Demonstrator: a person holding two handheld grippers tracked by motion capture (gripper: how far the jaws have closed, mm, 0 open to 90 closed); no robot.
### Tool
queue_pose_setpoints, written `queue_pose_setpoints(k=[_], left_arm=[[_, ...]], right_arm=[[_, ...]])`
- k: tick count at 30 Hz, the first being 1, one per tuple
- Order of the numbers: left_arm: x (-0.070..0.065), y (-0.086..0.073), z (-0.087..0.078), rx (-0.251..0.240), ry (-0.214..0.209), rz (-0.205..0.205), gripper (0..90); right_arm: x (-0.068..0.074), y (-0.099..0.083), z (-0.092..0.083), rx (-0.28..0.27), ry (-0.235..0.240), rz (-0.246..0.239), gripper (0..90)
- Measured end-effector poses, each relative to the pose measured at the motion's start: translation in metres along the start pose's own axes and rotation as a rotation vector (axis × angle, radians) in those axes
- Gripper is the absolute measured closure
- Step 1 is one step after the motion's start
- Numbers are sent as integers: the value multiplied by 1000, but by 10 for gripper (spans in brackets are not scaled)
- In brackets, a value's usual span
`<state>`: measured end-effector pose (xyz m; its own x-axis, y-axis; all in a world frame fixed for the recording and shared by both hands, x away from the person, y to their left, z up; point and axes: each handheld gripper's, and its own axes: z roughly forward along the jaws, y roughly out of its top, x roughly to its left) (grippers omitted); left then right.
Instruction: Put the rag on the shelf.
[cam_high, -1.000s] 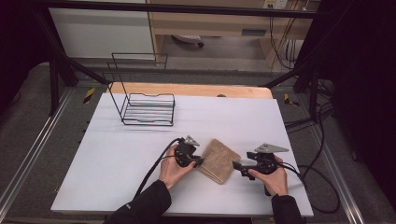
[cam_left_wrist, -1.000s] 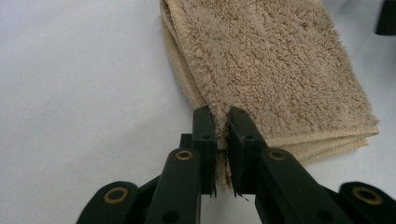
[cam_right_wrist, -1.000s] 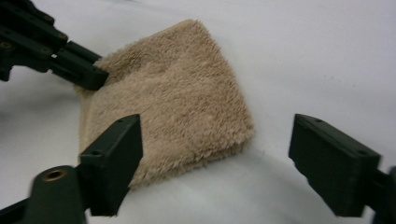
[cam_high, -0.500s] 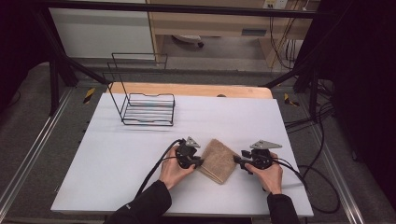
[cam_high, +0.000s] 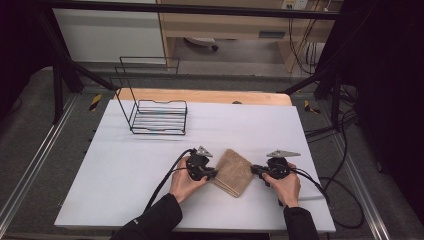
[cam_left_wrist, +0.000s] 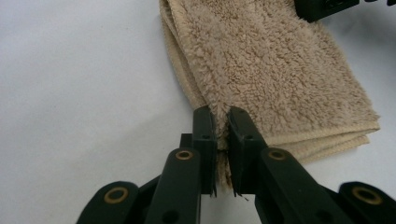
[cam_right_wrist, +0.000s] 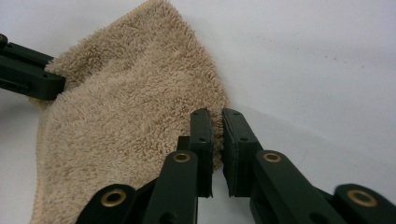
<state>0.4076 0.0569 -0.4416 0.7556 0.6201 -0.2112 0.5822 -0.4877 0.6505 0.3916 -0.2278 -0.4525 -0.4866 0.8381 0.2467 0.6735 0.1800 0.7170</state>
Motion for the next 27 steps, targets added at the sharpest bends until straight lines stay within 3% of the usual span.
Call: queue_pose_setpoints(k=[4,15,19,23,24,27], left_arm=[[-2,-4,-9,-16,1,2,822],[-7,-21,-44,-44,51,-1,823],[-7,-37,-55,-61,76,-37,822],[-5,-46,-58,-55,88,-56,820],[-5,-52,-58,-58,93,-83,820],[-5,-55,-58,-55,95,-100,817]], right_arm=[[4,3,-4,-29,21,10,857],[31,22,4,-45,70,-66,860],[44,29,20,-31,91,-115,860],[53,33,33,-20,98,-157,860],[55,34,36,-14,99,-163,860],[57,35,41,-8,99,-181,860]])
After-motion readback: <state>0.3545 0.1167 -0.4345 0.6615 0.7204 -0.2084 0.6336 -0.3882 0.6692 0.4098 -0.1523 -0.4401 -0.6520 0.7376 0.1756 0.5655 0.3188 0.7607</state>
